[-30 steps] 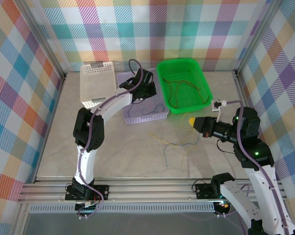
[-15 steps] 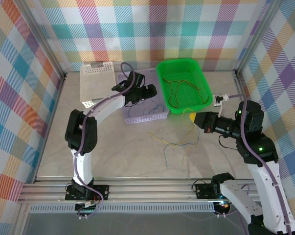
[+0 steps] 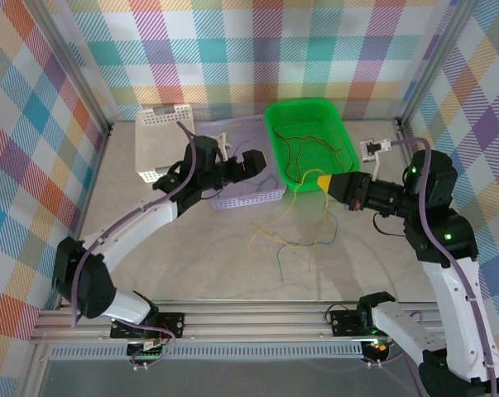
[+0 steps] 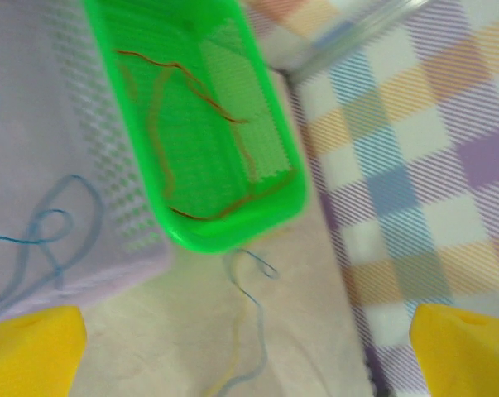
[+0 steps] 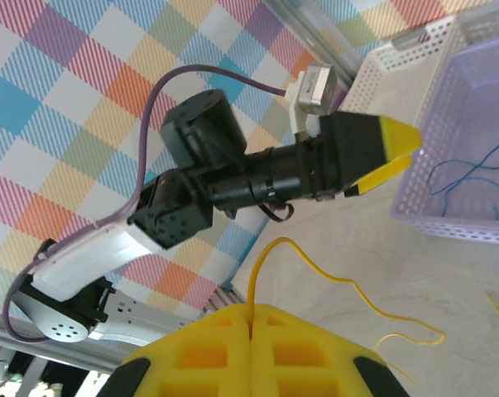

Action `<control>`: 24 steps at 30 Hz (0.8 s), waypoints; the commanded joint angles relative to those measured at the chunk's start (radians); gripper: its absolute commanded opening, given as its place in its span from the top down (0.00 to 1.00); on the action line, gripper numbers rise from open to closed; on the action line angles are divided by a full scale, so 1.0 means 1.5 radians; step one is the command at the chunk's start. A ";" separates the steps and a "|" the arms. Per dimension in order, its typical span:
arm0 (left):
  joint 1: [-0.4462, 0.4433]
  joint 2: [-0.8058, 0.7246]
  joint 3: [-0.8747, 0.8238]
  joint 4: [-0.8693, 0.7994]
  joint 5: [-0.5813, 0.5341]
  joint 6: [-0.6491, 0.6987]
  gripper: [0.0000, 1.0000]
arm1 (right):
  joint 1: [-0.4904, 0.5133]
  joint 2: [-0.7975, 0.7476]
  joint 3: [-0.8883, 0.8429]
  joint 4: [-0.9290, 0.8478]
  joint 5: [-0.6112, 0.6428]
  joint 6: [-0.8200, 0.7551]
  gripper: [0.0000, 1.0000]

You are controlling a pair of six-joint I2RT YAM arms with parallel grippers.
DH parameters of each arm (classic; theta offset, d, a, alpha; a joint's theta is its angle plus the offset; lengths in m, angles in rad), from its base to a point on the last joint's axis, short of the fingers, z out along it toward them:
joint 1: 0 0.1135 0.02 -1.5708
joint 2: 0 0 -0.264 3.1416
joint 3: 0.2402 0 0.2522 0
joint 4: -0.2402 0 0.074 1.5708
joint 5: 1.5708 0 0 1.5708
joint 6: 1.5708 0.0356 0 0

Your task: Untangle the cables

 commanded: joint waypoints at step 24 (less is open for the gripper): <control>-0.208 -0.086 -0.148 0.401 0.148 -0.025 0.06 | 0.029 0.020 -0.031 0.095 -0.120 0.066 1.00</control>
